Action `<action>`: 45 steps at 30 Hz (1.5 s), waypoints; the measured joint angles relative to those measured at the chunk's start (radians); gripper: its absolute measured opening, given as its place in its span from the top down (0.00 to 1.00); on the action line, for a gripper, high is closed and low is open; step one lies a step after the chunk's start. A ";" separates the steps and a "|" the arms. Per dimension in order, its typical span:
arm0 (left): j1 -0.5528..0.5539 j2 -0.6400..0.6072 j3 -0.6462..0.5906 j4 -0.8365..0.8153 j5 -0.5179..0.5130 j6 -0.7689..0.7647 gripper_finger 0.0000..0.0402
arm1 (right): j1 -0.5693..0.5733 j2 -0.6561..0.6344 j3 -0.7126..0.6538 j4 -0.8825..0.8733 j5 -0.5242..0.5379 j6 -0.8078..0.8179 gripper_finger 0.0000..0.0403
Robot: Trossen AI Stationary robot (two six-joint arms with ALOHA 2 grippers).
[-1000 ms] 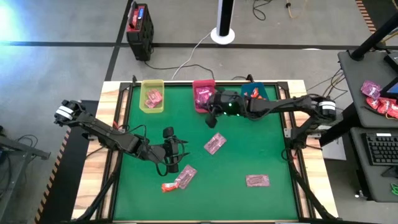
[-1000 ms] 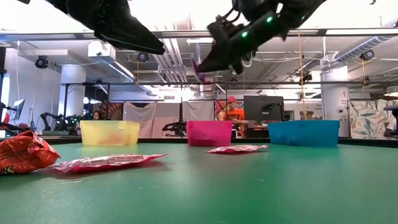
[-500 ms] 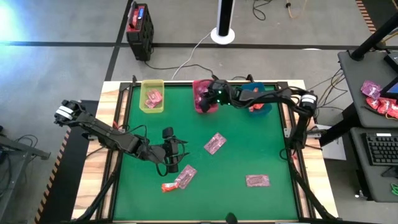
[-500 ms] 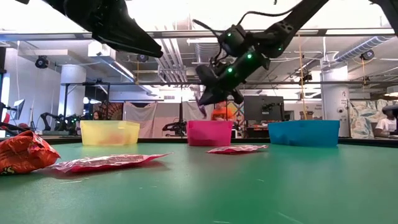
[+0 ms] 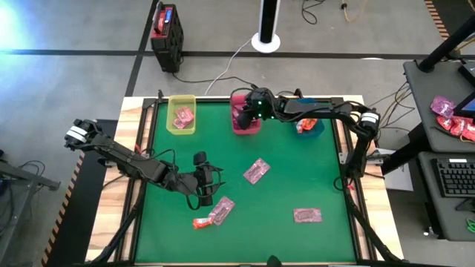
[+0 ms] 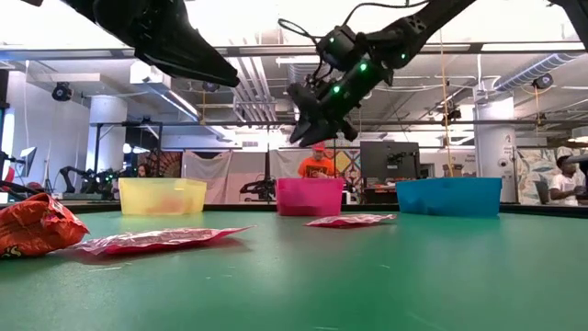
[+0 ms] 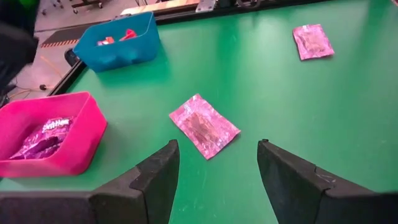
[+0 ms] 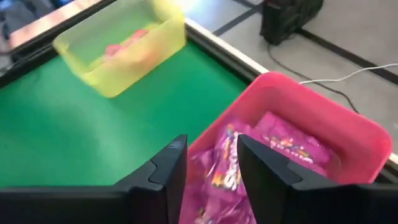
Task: Sort candy by brand, put in halloween buckets
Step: Put the pink candy into the yellow bin
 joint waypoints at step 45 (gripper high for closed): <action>-0.017 -0.219 0.105 -0.473 -0.235 0.024 0.50 | 0.465 0.101 -0.021 -0.534 -0.094 -0.448 0.48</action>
